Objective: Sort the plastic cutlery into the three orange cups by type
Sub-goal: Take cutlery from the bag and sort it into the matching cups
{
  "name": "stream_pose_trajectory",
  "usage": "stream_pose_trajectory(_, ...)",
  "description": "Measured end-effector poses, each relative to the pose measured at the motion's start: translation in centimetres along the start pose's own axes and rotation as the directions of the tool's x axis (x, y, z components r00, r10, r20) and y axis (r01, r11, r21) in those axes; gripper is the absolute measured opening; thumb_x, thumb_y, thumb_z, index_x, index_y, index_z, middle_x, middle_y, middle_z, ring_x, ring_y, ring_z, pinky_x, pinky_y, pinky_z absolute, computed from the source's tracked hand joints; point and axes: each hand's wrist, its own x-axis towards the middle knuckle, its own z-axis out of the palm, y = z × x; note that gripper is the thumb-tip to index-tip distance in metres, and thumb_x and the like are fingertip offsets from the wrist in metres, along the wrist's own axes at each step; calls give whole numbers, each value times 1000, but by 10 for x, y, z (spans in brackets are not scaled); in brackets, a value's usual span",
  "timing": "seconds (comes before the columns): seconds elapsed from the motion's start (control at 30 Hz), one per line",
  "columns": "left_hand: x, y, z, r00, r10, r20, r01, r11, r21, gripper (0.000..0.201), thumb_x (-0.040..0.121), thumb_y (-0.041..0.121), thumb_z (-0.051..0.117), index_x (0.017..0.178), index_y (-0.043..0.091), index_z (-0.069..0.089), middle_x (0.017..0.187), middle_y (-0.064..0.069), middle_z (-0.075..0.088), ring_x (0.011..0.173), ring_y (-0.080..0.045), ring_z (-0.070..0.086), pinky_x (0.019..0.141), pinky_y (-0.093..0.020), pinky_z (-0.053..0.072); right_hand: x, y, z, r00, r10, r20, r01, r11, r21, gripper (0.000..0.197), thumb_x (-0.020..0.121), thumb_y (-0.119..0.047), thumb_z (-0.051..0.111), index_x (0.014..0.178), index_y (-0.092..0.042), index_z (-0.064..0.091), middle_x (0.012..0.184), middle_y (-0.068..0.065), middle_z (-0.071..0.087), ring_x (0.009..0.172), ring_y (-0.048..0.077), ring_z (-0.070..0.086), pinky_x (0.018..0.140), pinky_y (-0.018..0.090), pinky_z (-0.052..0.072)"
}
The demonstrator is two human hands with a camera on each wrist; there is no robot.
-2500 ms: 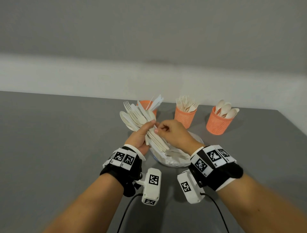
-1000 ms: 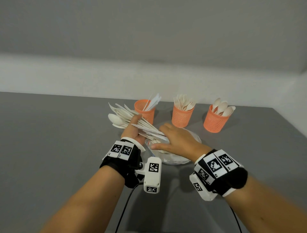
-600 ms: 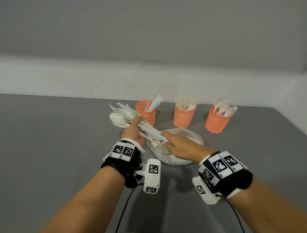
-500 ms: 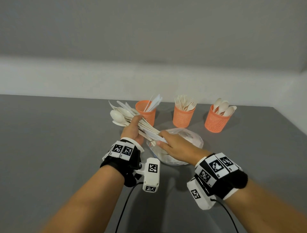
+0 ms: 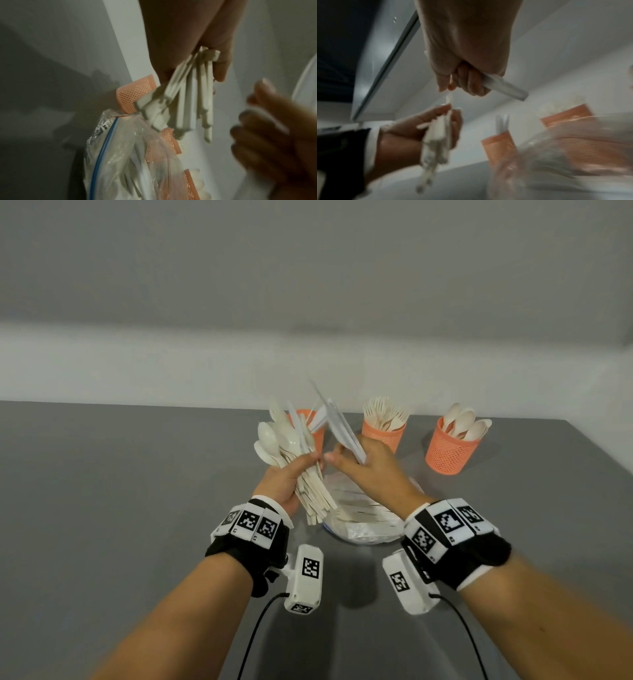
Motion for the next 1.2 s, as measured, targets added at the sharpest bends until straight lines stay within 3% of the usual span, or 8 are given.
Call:
stream_pose_trajectory(0.1, -6, -7, 6, 996, 53, 65, -58, 995, 83, 42, 84, -4, 59, 125, -1, 54, 98, -13, 68, 91, -26, 64, 78, -31, 56, 8, -11, 12, 999, -27, -17, 28, 999, 37, 2, 83, -17, 68, 82, -16, 67, 62, 10, 64, 54, 14, 60, 59, 25, 52)
stream_pose_trajectory(0.17, -10, -7, 9, 995, 85, 53, -90, 990, 109, 39, 83, -9, 56, 122, -3, 55, 90, -11, 68, 80, -22, 66, 66, -29, 57, 12, -8, 18, 998, -26, -49, 25, 999, -30, 2, 83, -14, 66, 85, -13, 66, 59, 1, 62, 50, 7, 58, 57, 20, 51)
stream_pose_trajectory(0.33, -11, -9, 5, 991, 123, 42, -127, 986, 109, 41, 81, -14, 54, 119, 1, 58, 109, -15, 67, 96, -24, 66, 82, -35, 56, 17, -3, 23, 998, 54, -44, -54, 998, 16, 16, 85, -17, 65, 94, -4, 63, 72, 6, 64, 52, 3, 57, 61, 23, 52)
stream_pose_trajectory(0.5, -11, -4, 0, 992, 88, 93, -98, 990, 101, 46, 78, -11, 59, 122, 3, 58, 113, -18, 66, 100, -26, 64, 89, -38, 53, 20, -4, 30, 991, 119, 53, -126, 979, 157, 10, 86, -15, 64, 83, -7, 58, 63, 2, 55, 57, 11, 54, 58, 26, 49)
stream_pose_trajectory(0.63, -9, 3, -8, 993, 25, 119, -36, 995, 88, 41, 80, -2, 62, 120, 4, 57, 105, -15, 67, 95, -27, 65, 87, -38, 55, 25, -7, 33, 984, 162, 72, -174, 965, 196, 9, 91, -12, 52, 84, -9, 57, 62, -1, 52, 49, 2, 50, 52, 18, 42)
stream_pose_trajectory(0.77, -4, 11, -18, 992, -64, 107, 71, 996, -61, 38, 91, 8, 51, 128, 1, 51, 96, -11, 70, 85, -21, 71, 77, -34, 58, 34, -16, 41, 974, 200, 104, -221, 940, 261, 21, 97, -12, 37, 109, -5, 53, 65, -5, 50, 44, -5, 50, 43, 8, 38)
stream_pose_trajectory(1.03, 10, 25, -37, 993, -68, 99, 74, 995, -60, 25, 92, 3, 48, 115, 3, 58, 83, -11, 73, 72, -21, 72, 61, -32, 58, 47, -23, 62, 962, 248, 118, -273, 898, 344, 26, 99, -13, 37, 120, -12, 51, 69, -6, 53, 42, -6, 54, 41, 9, 40)
stream_pose_trajectory(1.2, 18, 28, -39, 995, -69, 66, 70, 998, -7, 39, 89, 1, 53, 128, -1, 51, 105, -18, 65, 81, -23, 72, 64, -33, 58, 55, -11, 69, 943, 308, 128, -333, 885, 325, 28, 98, -17, 40, 123, -11, 51, 71, -9, 51, 54, 0, 49, 46, 10, 39)
